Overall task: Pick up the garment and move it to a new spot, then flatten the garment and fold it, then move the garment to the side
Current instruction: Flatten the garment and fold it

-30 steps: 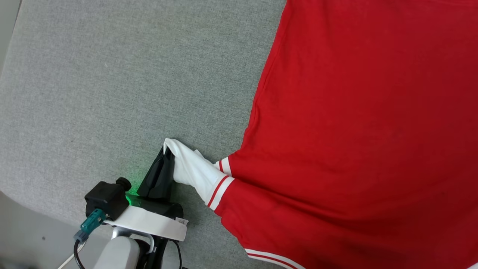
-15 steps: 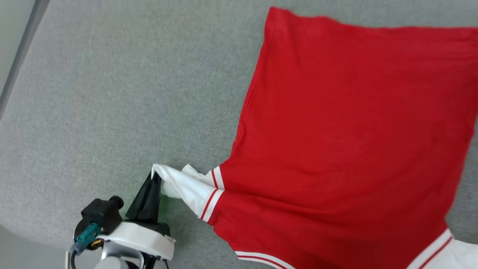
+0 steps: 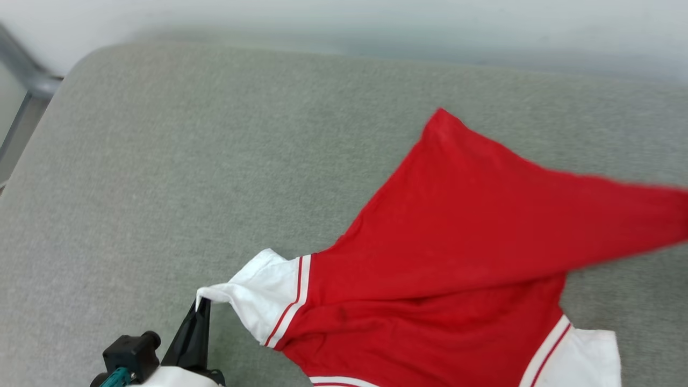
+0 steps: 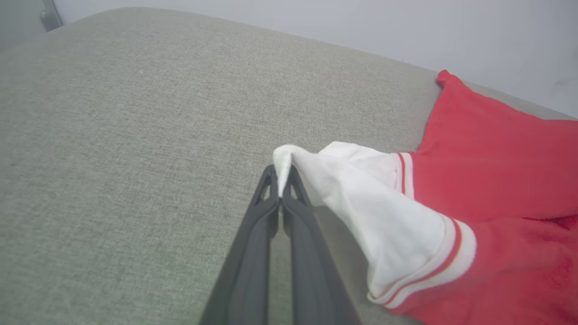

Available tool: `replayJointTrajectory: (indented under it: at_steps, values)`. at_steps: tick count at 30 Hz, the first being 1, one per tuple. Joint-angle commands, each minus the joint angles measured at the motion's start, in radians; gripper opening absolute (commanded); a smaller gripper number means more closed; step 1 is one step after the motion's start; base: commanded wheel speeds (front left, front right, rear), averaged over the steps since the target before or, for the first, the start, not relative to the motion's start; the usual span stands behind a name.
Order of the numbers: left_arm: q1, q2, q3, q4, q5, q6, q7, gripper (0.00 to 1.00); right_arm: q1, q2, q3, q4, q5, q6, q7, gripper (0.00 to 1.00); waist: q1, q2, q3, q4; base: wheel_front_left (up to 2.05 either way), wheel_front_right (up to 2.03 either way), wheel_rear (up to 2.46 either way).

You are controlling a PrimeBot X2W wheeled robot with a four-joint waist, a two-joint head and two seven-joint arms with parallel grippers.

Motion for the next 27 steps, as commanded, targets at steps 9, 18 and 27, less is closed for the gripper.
replayJointTrajectory:
  at_steps: [9, 18, 27]
  values:
    - [0.069, 0.022, 0.009, -0.023, -0.009, 0.020, 0.023, 0.00, 0.393, 0.009, -0.030, -0.008, 0.044, -0.001, -0.009, 0.00, 0.0001, 0.0000, -0.104, -0.083, 0.00, 0.00, 0.00]
    - [0.076, 0.033, 0.004, -0.038, -0.017, 0.023, 0.035, 0.00, 0.626, 0.080, -0.014, 0.040, 0.061, -0.001, -0.044, 0.00, 0.0001, 0.0000, -0.109, -0.086, 0.00, 0.00, 0.00]
    - [0.079, 0.033, -0.008, -0.043, -0.016, 0.031, 0.041, 0.00, 0.546, 0.127, -0.110, 0.018, 0.058, -0.001, -0.187, 1.00, 0.0001, 0.0000, -0.118, -0.089, 0.00, 0.00, 0.00]
